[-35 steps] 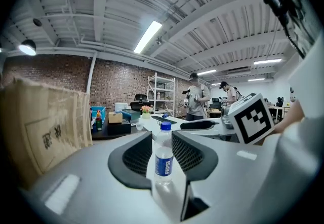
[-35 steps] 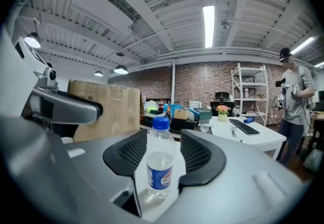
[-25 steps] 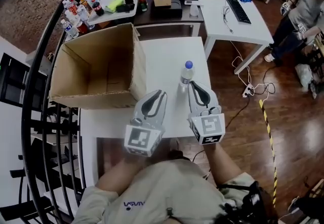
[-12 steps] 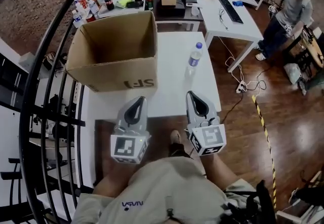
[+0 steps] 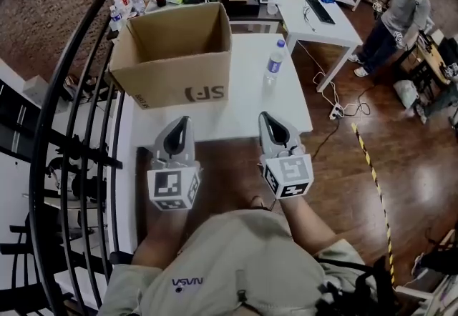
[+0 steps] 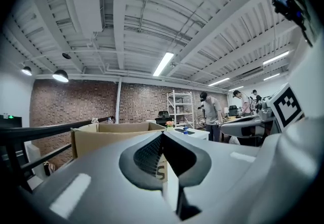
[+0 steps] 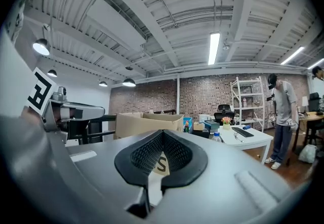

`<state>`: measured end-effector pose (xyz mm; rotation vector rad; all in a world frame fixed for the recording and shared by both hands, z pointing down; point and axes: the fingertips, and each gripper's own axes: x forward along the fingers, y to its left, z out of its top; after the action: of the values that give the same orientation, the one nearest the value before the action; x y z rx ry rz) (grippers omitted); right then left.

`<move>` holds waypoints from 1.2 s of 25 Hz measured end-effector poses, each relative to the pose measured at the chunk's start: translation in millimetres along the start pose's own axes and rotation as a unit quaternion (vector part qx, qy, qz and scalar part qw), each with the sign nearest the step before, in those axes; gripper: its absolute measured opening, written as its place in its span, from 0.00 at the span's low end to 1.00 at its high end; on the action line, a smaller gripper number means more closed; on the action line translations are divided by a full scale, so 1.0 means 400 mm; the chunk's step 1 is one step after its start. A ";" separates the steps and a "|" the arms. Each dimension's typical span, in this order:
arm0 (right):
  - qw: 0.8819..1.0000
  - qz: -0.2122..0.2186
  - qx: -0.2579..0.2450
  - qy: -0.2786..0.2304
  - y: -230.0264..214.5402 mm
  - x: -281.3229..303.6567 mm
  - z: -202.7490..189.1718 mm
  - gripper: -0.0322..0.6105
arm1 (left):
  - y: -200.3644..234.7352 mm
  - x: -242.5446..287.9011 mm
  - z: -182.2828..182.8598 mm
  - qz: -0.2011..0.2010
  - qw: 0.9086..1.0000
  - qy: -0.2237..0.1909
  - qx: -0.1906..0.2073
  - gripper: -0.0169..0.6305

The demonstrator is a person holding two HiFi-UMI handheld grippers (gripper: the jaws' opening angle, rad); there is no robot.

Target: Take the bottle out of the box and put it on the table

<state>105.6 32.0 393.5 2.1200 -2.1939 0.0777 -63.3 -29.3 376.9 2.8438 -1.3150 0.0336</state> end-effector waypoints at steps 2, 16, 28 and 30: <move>1.000 -0.002 -0.001 -0.001 -0.013 0.009 -0.006 0.05 | 0.013 -0.004 0.007 0.015 1.000 -0.002 0.002 0.03; 0.999 0.034 0.007 0.007 -0.073 -0.070 -0.060 0.05 | -0.090 -0.051 -0.075 0.062 0.998 0.019 -0.006 0.03; 0.999 0.043 0.019 0.023 -0.089 -0.107 -0.110 0.05 | -0.161 -0.069 -0.107 0.050 0.998 0.022 -0.007 0.03; 0.999 0.042 0.020 0.024 -0.085 -0.109 -0.114 0.05 | -0.161 -0.072 -0.104 0.048 0.999 0.020 -0.006 0.03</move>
<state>142.2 78.5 433.5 2.0226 -2.2732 0.1783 -33.5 35.0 418.0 2.7533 -1.4371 0.0830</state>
